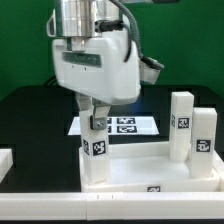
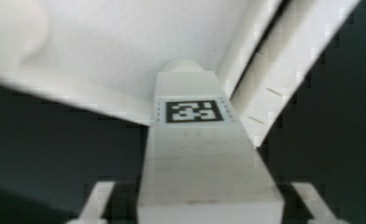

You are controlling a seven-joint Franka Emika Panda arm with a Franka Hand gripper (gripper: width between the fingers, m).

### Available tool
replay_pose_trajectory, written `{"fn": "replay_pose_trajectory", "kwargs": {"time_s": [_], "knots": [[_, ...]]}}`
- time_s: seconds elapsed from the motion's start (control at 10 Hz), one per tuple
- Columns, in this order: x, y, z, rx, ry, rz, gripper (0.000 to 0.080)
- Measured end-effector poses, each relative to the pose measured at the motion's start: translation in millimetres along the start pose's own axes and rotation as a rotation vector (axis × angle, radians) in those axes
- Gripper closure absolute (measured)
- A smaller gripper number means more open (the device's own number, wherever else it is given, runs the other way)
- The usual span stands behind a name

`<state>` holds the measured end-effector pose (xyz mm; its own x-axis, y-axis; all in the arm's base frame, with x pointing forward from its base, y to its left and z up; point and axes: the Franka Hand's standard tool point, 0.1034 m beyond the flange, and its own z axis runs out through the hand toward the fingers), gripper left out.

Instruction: Assemble desk

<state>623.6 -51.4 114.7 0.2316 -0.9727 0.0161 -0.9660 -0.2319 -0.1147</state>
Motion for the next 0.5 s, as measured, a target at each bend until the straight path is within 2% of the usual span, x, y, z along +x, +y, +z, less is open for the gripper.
{"fn": "replay_pose_trajectory", "kwargs": {"time_s": [0.1, 0.2, 0.3, 0.5], "knots": [[-2.9, -1.0, 0.6, 0.006, -0.011, 0.171, 0.0515], [-3.9, -2.9, 1.3, 0.023, -0.024, 0.264, 0.0515], [-3.3, -1.8, 1.2, 0.033, -0.045, 0.306, 0.0515], [-5.0, -2.2, 1.6, 0.03, -0.038, 0.226, 0.0515]]}}
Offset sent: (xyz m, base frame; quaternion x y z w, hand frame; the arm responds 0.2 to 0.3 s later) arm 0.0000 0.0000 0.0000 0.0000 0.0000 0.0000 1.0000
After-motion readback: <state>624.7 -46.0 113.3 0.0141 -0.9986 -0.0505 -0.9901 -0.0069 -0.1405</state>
